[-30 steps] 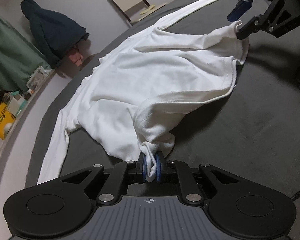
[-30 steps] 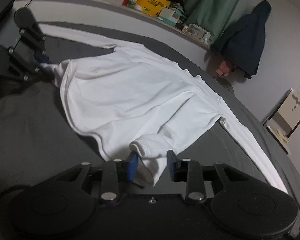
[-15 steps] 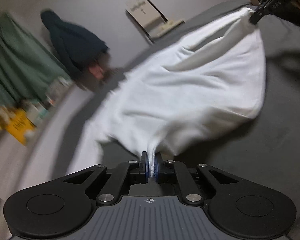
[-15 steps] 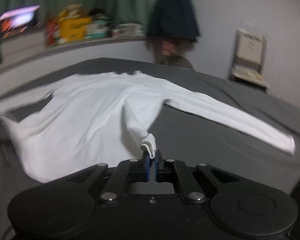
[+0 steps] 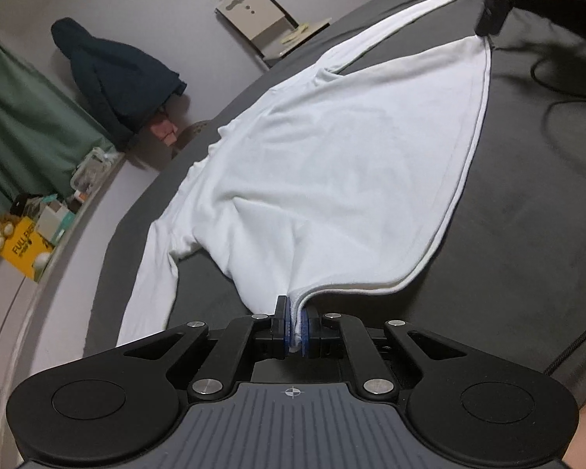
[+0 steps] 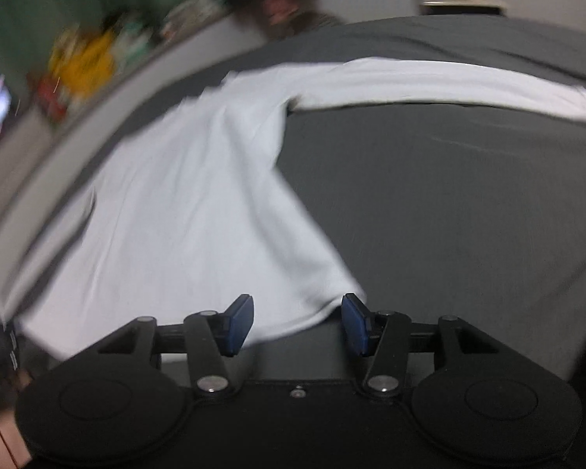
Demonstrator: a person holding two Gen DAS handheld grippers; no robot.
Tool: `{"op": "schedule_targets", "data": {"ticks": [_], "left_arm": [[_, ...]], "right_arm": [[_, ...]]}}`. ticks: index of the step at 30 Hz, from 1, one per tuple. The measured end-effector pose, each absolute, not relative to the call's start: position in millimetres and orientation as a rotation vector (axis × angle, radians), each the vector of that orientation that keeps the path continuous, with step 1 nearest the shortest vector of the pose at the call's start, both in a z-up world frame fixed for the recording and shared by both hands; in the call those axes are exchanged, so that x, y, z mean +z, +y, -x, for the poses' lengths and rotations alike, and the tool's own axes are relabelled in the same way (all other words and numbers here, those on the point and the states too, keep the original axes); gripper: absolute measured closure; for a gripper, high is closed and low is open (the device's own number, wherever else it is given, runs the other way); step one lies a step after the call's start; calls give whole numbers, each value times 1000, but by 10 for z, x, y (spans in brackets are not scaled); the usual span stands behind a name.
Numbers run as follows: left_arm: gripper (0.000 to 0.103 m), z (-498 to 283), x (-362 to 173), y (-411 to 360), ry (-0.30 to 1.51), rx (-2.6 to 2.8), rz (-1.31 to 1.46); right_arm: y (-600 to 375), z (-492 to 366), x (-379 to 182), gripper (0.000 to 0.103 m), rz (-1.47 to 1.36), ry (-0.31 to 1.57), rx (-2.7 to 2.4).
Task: Fold clothes
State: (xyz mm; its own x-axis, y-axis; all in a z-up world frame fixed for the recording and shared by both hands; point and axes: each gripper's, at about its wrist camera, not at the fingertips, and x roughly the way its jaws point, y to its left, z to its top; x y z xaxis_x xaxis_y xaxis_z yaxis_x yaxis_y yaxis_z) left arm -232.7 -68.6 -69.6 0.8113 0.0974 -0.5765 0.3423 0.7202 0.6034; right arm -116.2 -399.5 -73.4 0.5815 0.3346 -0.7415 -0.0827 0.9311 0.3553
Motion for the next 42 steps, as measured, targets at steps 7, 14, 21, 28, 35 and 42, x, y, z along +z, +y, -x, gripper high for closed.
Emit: {"op": "schedule_targets", "data": {"ticks": [7, 14, 21, 28, 35, 42], "left_arm": [[96, 2310, -714, -520, 639, -106, -746], [96, 2386, -742, -560, 633, -107, -775], [96, 2459, -402, -476, 544, -38, -775], [96, 2484, -313, -186, 636, -57, -666], [96, 2414, -720, -52, 776, -101, -622], [95, 2333, -819, 95, 859, -101, -511]], "right_arm": [[-4394, 911, -1033, 65, -609, 980, 175], [-4435, 878, -1237, 96, -846, 998, 235], [-4468, 1003, -774, 98, -763, 843, 322], [-4215, 950, -735, 98, -515, 974, 361], [-3847, 884, -1068, 97, -345, 1105, 351], [-3754, 910, -932, 81, -281, 1097, 338]]}}
